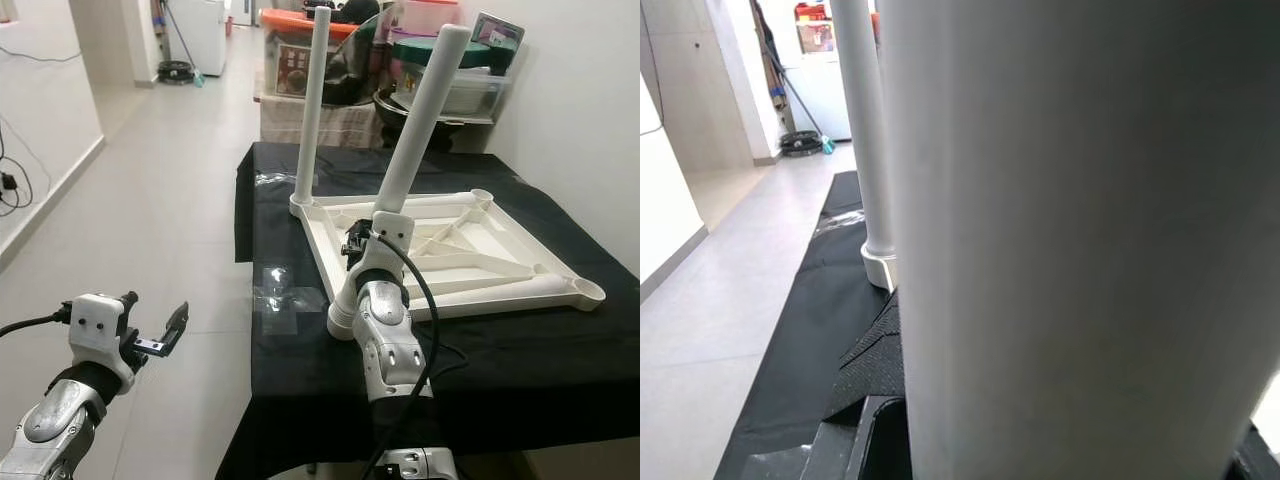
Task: Building children table
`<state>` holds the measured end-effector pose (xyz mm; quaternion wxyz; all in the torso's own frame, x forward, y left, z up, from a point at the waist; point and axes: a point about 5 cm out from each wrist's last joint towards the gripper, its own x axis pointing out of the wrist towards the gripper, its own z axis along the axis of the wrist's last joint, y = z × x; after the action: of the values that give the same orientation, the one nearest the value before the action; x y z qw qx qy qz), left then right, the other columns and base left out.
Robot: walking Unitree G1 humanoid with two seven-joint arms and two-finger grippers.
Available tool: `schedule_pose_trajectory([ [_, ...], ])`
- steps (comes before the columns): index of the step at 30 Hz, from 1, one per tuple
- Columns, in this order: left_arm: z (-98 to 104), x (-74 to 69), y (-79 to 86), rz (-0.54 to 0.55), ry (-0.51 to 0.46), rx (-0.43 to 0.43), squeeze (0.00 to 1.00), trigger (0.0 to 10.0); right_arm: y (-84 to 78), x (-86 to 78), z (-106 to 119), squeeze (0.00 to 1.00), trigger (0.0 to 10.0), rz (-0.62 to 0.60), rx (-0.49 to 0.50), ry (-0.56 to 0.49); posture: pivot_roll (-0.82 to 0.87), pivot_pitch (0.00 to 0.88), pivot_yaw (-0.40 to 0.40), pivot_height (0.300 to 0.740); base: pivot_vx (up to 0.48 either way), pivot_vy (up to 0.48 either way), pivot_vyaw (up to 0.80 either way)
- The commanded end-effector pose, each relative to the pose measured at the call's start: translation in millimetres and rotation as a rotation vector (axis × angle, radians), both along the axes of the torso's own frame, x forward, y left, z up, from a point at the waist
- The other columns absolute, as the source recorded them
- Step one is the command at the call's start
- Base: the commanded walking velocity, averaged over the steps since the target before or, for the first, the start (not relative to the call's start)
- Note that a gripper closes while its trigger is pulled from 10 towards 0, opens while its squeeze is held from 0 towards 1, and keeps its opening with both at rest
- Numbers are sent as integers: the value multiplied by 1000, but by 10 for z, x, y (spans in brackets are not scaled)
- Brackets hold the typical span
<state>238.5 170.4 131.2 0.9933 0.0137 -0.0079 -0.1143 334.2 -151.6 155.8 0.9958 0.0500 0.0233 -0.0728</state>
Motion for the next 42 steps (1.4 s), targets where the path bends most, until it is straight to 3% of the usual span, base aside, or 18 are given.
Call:
schedule_pose_trajectory([
  [1,-42,19,9,8,29,-8,0,10000,-102,-148,-621,0,10000,-56,-24,282,67,0,-67,740,0,0,0],
  [8,-36,27,20,17,26,-20,0,10000,-96,-136,-621,0,10000,-53,-23,273,69,0,-65,740,0,411,0],
  [23,-77,51,-7,-6,44,64,0,10000,-89,-138,-643,0,10000,-42,-20,278,63,0,-57,740,0,0,0],
  [42,-74,71,-8,-4,37,52,0,10000,-91,-123,-653,0,10000,-40,-25,272,65,0,-61,740,0,-144,0],
])
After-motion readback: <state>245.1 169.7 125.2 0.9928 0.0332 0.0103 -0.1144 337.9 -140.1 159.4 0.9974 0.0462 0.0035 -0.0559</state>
